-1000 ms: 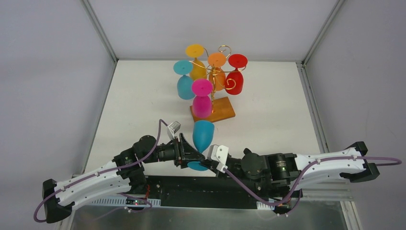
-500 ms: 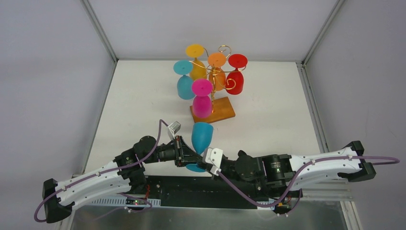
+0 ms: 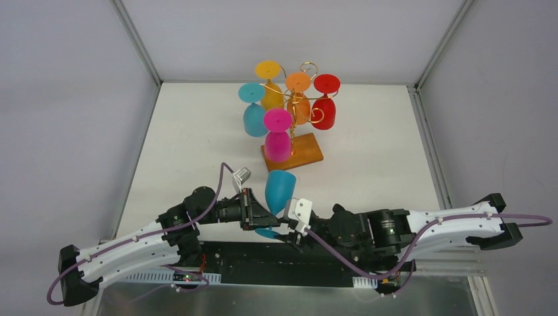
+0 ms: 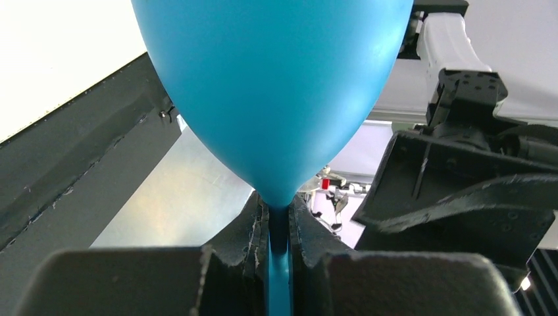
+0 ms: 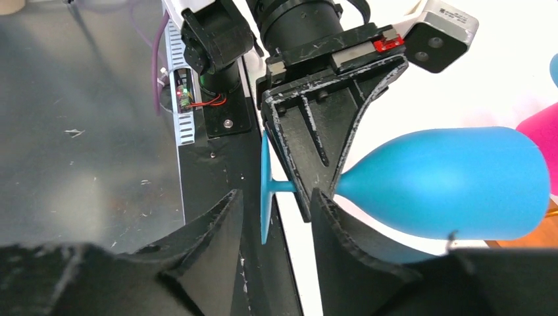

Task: Take the wine glass off the wine glass rack
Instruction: Place the wine glass at the center of the board.

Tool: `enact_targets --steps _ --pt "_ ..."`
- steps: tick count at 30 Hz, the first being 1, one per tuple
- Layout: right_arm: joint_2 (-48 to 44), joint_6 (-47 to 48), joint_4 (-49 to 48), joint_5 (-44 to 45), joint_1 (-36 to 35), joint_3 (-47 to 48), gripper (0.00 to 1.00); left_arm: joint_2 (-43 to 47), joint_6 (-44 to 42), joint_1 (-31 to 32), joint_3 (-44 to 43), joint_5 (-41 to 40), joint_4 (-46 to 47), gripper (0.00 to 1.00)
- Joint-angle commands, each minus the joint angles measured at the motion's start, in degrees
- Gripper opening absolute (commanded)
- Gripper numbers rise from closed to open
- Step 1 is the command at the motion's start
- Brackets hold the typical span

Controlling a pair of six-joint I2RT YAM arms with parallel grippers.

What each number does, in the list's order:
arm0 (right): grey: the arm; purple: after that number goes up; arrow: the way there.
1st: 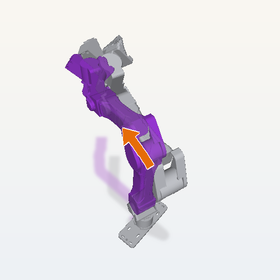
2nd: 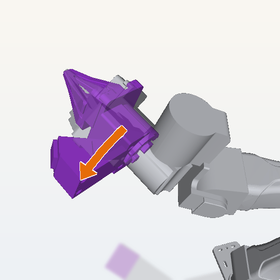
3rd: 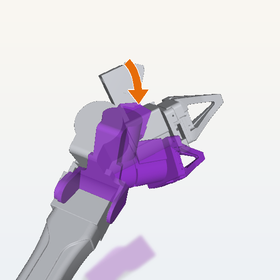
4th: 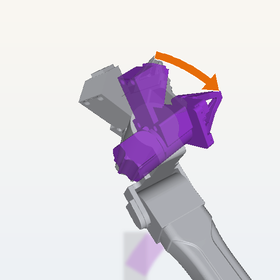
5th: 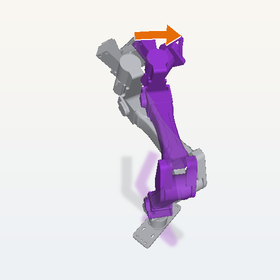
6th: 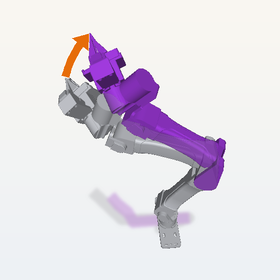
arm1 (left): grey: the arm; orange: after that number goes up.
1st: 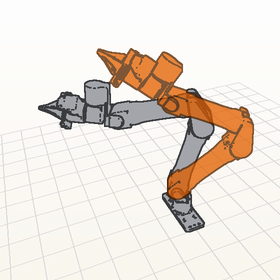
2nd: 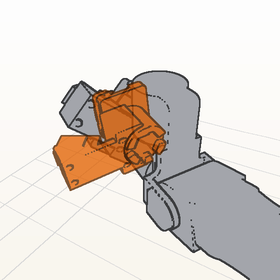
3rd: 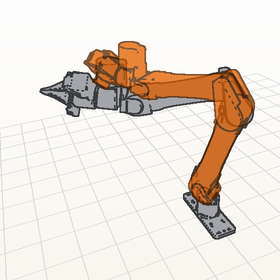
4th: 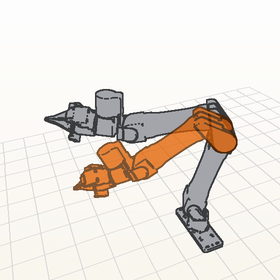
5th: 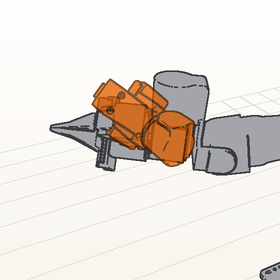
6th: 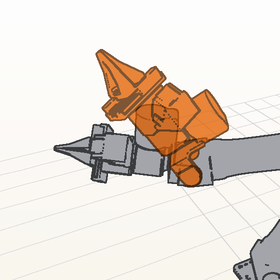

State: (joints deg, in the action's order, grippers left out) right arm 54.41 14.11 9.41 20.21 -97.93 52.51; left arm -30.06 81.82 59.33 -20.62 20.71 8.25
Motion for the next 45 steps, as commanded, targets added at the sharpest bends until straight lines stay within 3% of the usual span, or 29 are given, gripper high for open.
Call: enact_targets --steps 1,10,13,19,29,37,45 --pt "-4.8 -5.2 3.8 1.1 -0.3 3.7 0.49 0.2 -3.9 0.6 0.6 3.9 3.0 0.00" --pt "-8.2 -16.8 15.3 11.3 1.1 12.0 0.53 0.3 -14.5 0.6 -2.4 13.8 -1.0 0.00" --pt "-6.3 -21.7 20.9 9.7 4.5 17.0 0.54 0.1 -18.8 0.6 -5.1 17.0 -4.8 0.00" --pt "-2.6 -28.8 30.2 -0.8 15.9 23.7 0.55 0.6 -25.5 0.6 -9.3 20.8 -12.1 0.00" --pt "-3.3 -33.0 28.6 -32.4 35.7 21.9 0.58 3.1 -28.7 0.6 -10.4 24.1 -13.3 0.00" --pt "-0.1 -35.0 24.4 -49.2 40.6 20.3 0.59 3.8 -31.2 0.6 -10.9 26.1 -13.3 0.00" --pt "3.8 -34.7 22.4 -55.8 40.8 19.3 0.56 3.8 -32.4 0.7 -11.2 26.4 -13.3 0.00"
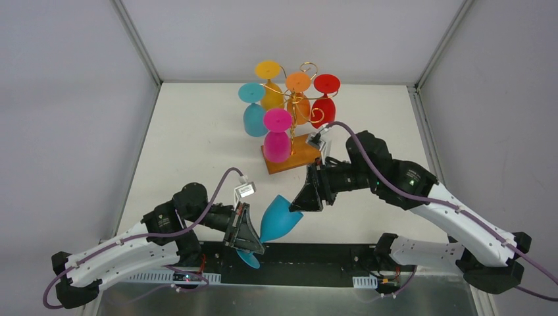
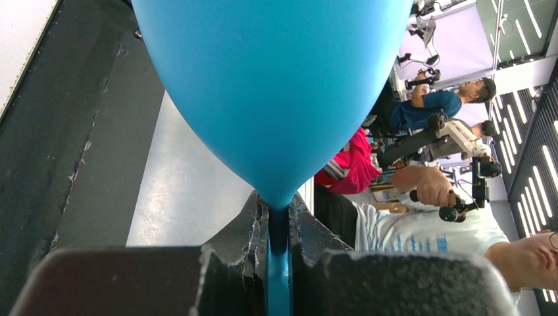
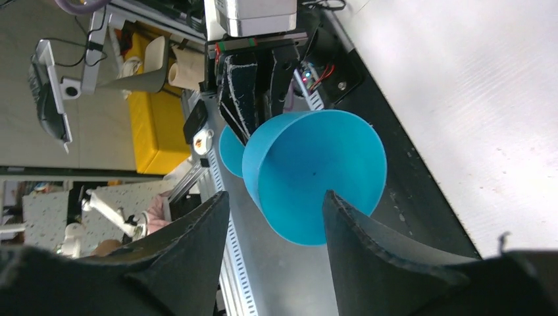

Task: Take the wine glass off the wine glass rack
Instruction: Place the wine glass at the center of the board.

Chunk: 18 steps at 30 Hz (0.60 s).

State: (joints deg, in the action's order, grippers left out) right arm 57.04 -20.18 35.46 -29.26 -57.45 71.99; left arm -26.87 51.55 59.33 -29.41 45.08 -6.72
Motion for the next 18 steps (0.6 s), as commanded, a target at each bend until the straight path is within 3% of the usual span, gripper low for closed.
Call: enact_targets --steps 1,6,14,18 --pt "1.5 -0.4 -4.2 -7.1 0.2 -0.5 0.55 0.4 -2.3 0.7 -2.3 1.9 1.7 0.00" --pt "2.1 -0.8 -6.2 -10.9 0.3 -1.3 0.52 0.4 -2.6 0.7 -2.1 2.3 1.7 0.00" --pt "3.0 -2.8 -9.0 -15.6 0.3 -2.7 0.36 1.1 -3.3 0.6 -2.5 2.6 1.7 0.00" --pt "3.2 -3.9 -10.3 -17.3 0.3 -3.4 0.34 1.2 -3.8 0.6 -2.8 2.9 1.6 0.00"
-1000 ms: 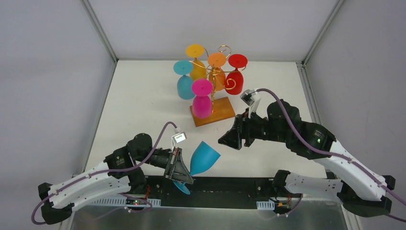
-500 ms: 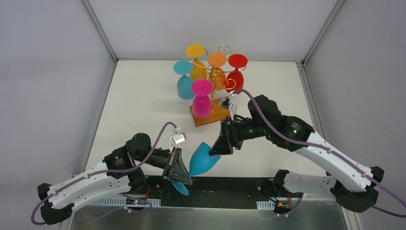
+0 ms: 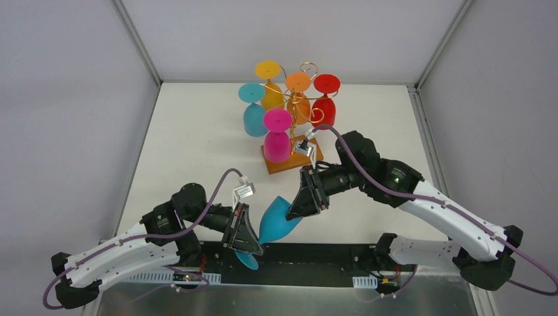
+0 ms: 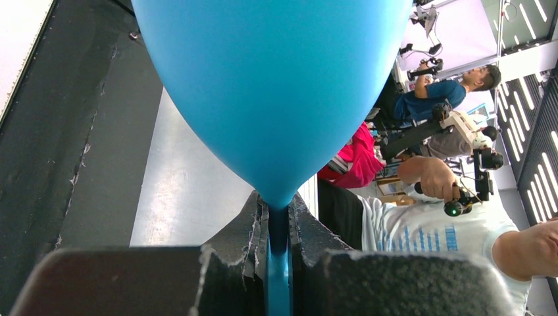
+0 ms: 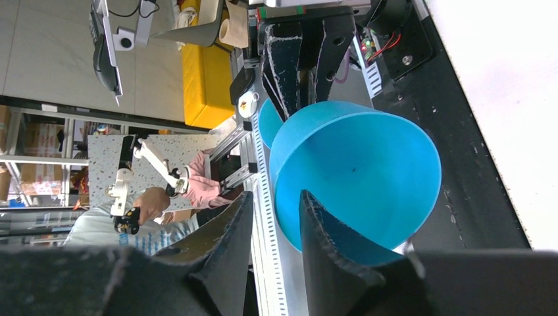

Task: Take the wine glass off the wine glass rack
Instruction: Place the wine glass at the center of the board.

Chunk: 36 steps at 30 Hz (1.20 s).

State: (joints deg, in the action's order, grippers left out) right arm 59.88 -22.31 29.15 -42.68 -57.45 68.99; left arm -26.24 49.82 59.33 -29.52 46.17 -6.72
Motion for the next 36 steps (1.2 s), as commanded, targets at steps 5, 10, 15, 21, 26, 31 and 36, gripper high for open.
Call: enact_targets --steps 5,10,15,21,26,31,36 --pt "0.7 -2.0 -4.4 -4.9 0.3 -0.5 0.22 0.7 -2.4 0.6 -2.8 2.0 1.6 0.00" --pt "0.8 -2.1 -4.3 -5.0 0.2 -0.7 0.00 1.1 -2.7 0.6 -2.8 2.1 1.6 0.00" --pt "-0.3 -1.5 -4.7 -3.3 0.2 -1.9 0.00 1.8 -3.3 0.6 -2.5 1.7 1.5 0.09" --pt "-1.5 -0.2 -2.4 -2.1 0.3 -1.3 0.00 2.6 -5.5 0.6 -3.1 0.4 -0.9 0.58" --pt "-2.1 4.8 7.3 3.0 0.7 1.2 0.00 4.1 -9.2 0.6 -5.3 -5.4 -6.1 0.73" --pt "-2.5 7.5 15.1 10.0 3.1 2.8 0.00 4.8 -12.6 0.6 -8.3 -14.6 -13.9 0.78" --pt "-2.3 9.5 22.2 22.2 6.3 5.3 0.00 4.3 -13.6 0.6 -9.9 -18.7 -17.6 0.80"
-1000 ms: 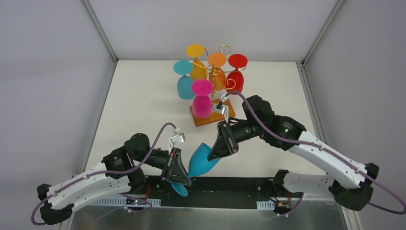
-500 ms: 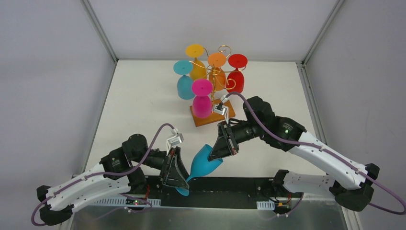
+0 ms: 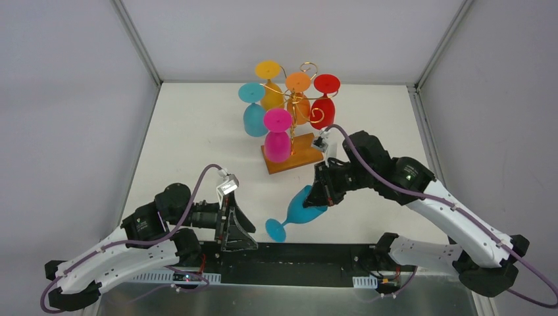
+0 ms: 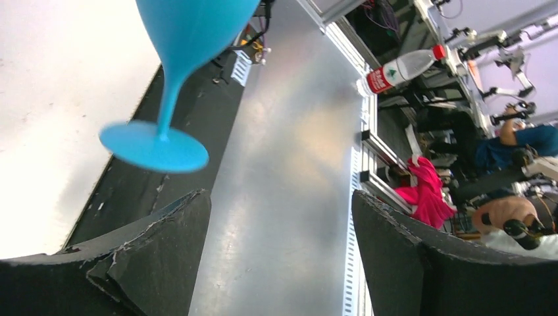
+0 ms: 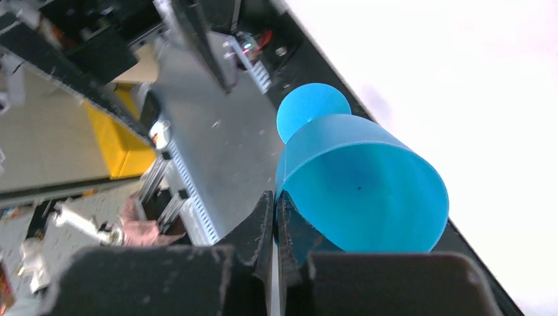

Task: Take the wine glass off the wine glass rack
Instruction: Place the wine glass at the center of the board.

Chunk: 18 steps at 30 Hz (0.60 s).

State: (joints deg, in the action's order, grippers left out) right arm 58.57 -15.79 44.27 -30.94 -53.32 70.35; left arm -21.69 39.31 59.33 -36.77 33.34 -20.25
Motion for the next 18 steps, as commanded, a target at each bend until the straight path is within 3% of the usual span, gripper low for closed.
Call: enact_targets --steps 1,9,18 --pt "-0.8 3.2 7.9 12.6 2.9 4.6 0.00 -0.2 -3.1 0.6 -2.8 -6.8 -4.7 0.81" --pt "2.3 5.8 14.4 33.6 8.9 9.7 0.00 2.8 -3.7 0.6 -2.9 -11.4 -7.7 0.83" --pt "10.0 9.5 14.4 44.4 21.3 13.9 0.00 6.8 -5.9 0.6 -4.7 -21.5 -13.4 0.85"
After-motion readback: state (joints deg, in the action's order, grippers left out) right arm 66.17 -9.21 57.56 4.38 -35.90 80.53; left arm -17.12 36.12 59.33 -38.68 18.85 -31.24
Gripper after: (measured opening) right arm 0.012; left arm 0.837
